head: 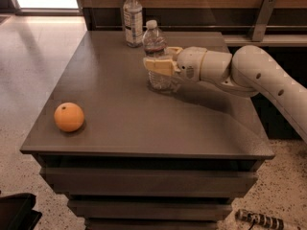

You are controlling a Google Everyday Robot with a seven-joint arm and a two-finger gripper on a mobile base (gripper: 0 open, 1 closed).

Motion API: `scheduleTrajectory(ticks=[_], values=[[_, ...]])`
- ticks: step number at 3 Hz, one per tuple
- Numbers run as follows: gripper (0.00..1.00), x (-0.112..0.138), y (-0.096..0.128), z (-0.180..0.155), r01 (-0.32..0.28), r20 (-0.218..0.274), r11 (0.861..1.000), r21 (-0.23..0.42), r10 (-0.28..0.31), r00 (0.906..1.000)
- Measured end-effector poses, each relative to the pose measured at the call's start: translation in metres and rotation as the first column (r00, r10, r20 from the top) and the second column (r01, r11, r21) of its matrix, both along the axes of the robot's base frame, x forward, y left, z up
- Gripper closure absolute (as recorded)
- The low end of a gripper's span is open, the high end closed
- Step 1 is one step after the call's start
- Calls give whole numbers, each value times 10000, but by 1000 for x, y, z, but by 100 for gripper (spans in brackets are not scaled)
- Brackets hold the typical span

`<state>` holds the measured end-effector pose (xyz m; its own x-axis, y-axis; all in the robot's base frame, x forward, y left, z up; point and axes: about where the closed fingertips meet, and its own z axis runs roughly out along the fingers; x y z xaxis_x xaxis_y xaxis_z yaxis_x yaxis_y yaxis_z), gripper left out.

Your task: Place water bottle upright

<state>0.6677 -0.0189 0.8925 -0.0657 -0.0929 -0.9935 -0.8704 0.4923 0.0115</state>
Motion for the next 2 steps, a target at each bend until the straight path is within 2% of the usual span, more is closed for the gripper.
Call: scheduleTrajectory(ticks=[2], values=[[100, 0, 0, 1, -1, -2, 10000, 3, 1, 10000]])
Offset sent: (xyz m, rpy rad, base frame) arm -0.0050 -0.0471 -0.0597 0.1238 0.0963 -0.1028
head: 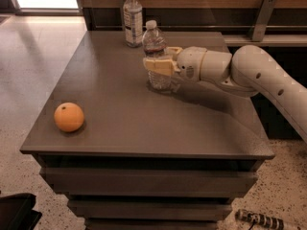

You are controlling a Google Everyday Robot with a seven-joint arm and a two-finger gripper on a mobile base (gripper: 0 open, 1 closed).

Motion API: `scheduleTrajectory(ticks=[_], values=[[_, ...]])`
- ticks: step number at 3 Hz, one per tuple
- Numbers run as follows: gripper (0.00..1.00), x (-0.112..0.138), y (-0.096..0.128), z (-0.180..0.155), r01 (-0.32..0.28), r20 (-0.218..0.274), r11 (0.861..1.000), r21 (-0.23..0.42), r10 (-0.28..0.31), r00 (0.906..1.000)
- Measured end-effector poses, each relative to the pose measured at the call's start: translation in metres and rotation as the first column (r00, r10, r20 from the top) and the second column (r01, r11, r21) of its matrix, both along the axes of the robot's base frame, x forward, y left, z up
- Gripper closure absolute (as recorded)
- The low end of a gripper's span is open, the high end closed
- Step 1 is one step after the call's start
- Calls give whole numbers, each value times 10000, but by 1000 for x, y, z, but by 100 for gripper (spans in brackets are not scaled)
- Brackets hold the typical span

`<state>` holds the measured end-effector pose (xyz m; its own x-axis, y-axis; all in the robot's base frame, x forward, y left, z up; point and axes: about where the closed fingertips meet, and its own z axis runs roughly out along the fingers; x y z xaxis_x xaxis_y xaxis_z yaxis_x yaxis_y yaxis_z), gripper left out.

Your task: Place water bottle upright

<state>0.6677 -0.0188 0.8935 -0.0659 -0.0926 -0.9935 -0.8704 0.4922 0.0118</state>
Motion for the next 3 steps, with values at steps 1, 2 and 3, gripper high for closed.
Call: scheduleTrajectory(ticks=[1, 2, 3], values=[[100, 0, 0, 0, -1, 0, 10000, 0, 1, 10000], [100, 0, 0, 0, -2, 1, 10000, 1, 2, 10000], [100, 0, 0, 0, -2, 2, 10000, 1, 2, 10000]])
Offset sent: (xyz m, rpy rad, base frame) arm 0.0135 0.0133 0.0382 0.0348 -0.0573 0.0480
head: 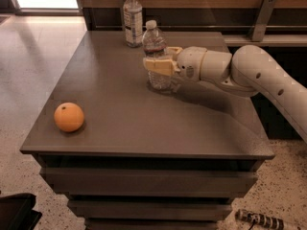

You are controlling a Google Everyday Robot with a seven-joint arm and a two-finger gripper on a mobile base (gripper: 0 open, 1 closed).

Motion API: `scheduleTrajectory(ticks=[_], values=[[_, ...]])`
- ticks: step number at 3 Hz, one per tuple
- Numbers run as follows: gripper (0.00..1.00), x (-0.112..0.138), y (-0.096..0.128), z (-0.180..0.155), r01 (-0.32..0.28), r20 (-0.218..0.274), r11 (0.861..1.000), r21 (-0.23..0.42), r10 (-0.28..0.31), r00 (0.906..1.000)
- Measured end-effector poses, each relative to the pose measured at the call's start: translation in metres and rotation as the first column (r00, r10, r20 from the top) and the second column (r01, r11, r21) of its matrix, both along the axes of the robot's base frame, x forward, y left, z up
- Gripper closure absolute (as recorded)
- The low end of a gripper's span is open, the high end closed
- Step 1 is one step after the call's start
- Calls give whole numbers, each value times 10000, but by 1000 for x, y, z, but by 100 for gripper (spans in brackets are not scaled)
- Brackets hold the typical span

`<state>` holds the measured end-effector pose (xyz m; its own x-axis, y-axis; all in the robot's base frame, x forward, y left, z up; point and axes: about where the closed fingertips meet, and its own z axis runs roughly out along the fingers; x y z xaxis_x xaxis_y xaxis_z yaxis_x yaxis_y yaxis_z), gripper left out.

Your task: Place water bottle upright

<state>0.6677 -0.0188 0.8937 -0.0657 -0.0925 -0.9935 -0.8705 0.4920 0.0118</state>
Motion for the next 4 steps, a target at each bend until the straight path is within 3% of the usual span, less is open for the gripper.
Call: scheduleTrajectory(ticks=[1, 3, 4], values=[[100, 0, 0, 0, -1, 1, 10000, 1, 1, 10000], [100, 5, 21, 52, -476, 1006, 9986, 233, 450, 9939], [100, 4, 24, 63, -516, 1245, 9984, 237, 482, 9910]])
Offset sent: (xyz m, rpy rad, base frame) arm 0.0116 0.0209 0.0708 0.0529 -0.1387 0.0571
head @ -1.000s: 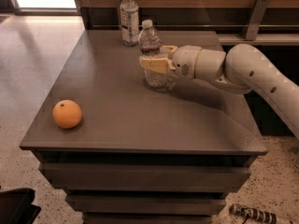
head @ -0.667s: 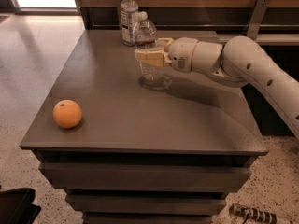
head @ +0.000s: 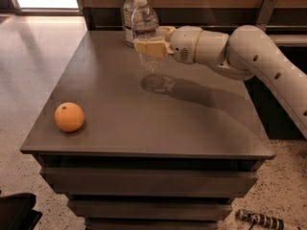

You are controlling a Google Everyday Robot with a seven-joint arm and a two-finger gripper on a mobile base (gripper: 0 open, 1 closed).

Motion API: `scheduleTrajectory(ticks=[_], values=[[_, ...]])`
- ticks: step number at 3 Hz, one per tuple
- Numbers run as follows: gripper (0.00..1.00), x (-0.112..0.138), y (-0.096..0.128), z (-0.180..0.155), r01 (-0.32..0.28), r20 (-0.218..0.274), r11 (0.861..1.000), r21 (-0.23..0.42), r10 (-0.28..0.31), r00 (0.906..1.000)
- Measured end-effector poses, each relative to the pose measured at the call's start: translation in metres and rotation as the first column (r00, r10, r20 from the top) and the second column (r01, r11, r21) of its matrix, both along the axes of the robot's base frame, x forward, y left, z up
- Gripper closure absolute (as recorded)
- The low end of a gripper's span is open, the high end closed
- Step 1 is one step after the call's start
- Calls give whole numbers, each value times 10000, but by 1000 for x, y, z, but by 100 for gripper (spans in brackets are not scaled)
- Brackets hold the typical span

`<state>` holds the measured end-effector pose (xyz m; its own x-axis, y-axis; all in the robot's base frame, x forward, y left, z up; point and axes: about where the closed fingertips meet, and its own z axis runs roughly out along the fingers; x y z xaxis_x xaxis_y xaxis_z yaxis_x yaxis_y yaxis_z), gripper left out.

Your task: Place water bottle upright

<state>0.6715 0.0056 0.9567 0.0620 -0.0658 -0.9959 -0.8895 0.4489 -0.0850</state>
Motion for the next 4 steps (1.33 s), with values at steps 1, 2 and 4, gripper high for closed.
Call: scheduleTrajectory(ticks=[1, 2, 4], values=[[100, -4, -5, 1, 262, -14, 9996, -46, -262, 9997], [100, -8, -13, -1, 679, -143, 9977, -59, -680, 9976], [100, -10, -30, -16, 1372, -573, 9904, 183, -1359, 9891]])
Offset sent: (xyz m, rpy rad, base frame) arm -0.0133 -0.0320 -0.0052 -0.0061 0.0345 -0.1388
